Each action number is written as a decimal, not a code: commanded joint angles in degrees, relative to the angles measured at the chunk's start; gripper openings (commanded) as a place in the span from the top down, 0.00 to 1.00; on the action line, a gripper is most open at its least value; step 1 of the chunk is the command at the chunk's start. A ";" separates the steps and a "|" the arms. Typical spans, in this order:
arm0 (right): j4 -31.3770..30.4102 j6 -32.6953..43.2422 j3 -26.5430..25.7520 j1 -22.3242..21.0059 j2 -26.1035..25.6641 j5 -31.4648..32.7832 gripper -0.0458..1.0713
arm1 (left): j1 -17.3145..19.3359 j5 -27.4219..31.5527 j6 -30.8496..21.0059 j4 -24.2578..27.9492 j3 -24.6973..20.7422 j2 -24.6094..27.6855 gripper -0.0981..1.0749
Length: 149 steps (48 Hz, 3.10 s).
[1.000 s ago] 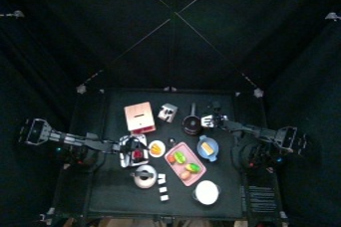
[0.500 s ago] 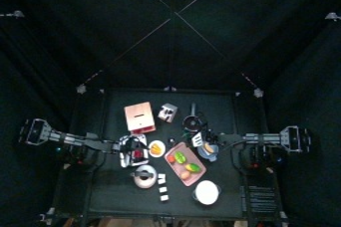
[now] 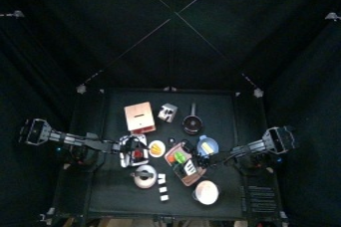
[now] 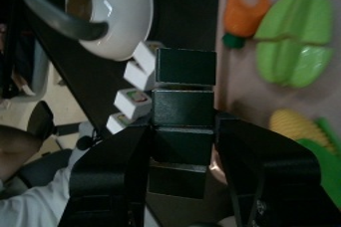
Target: Place green sushi roll next to cut white sushi roll
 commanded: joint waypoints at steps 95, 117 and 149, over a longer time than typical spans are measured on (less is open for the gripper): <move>-0.35 -0.79 -23.03 5.63 16.08 32.52 0.18 | 0.09 -0.79 0.00 -0.09 -0.70 -0.18 0.16; -0.44 -0.88 -23.20 5.71 16.17 32.52 0.18 | 0.09 -0.79 0.09 -0.09 -0.70 -0.09 0.16; -4.83 -0.88 -20.74 5.54 14.68 32.17 0.18 | 0.00 -0.79 0.18 -0.09 -0.62 -0.18 0.16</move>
